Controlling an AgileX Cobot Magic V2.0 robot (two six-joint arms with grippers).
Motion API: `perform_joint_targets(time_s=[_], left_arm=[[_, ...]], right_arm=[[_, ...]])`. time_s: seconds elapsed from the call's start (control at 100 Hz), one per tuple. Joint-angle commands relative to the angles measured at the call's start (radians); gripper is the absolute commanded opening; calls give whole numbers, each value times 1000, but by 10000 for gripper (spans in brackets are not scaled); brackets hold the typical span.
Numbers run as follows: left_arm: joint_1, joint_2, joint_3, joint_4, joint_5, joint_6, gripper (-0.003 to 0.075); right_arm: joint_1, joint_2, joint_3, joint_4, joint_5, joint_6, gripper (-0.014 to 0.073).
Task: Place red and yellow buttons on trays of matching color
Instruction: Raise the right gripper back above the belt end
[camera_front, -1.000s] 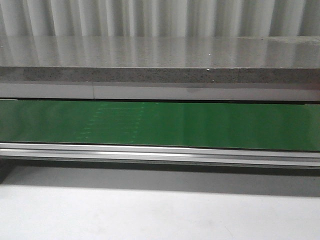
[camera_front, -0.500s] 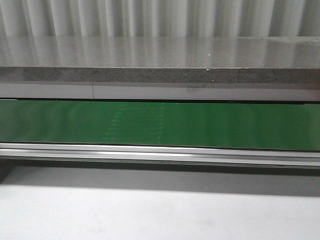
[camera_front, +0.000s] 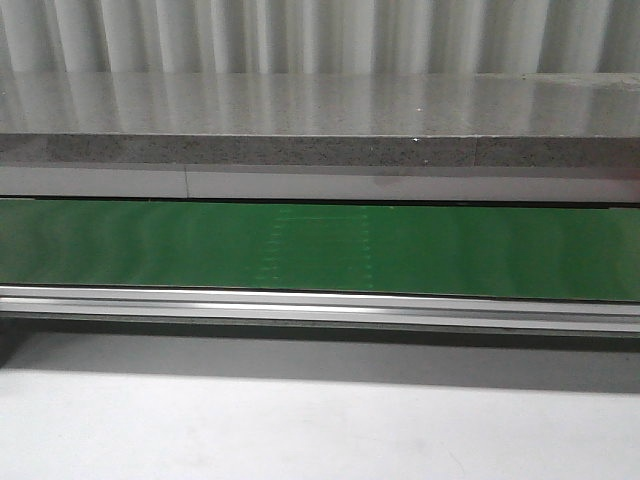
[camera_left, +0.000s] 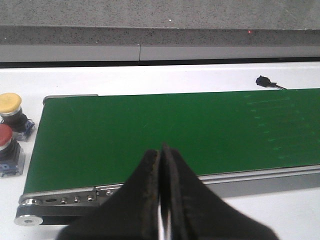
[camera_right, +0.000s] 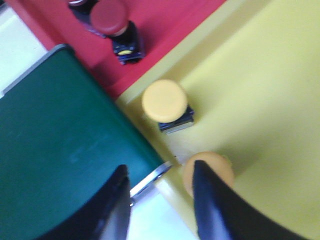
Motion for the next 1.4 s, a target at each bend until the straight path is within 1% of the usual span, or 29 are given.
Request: perform_joint_targets(time_s=[0.0,0.05,0.08,0.12,0.27,0.62,0.72,0.88,1.08,1.27,1.39], left_arm=[[-10,2,-28,-11,-73,-1,-20],[-10,2,-28,-11,-73,-1,-20],[-10,2,-28,-11,-73,-1,-20],[-10,2,-28,-11,-73,-1,-20],[-10,2,-28,-11,-73,-1,-20],[-10,2,-28,-11,-73,-1,-20],[-10,2,-28,-11,-73,-1,-20],[-10,2,-28,-11,-73,-1,-20],[-10,2,-28,-11,-73,-1,-20],[-10,2,-28,-11,-73,-1,-20],[-10,2,-28,-11,-78,-1,-20]], right_arm=[[57,-27,-21,1,-28,-18,90],[96,-30,-21,1,-25,-31,-32],[117,-36,-21,1,-21,-40,-73],[147,-43,-21,1,-15,-52,-62],[248,-83,-21,0,-1,-70,-65],[505,-233,-12,-1,-2,-252,-65],[583,-297,19,-1,-28,-299,-65],[679,-417,95,-1,-71,-324,-65],[731,-581,154,-1,-67,-324,-65],[732,-738,179,-1,-32,-324,-65],[732,-788,179,-1,-12,-324,-65]])
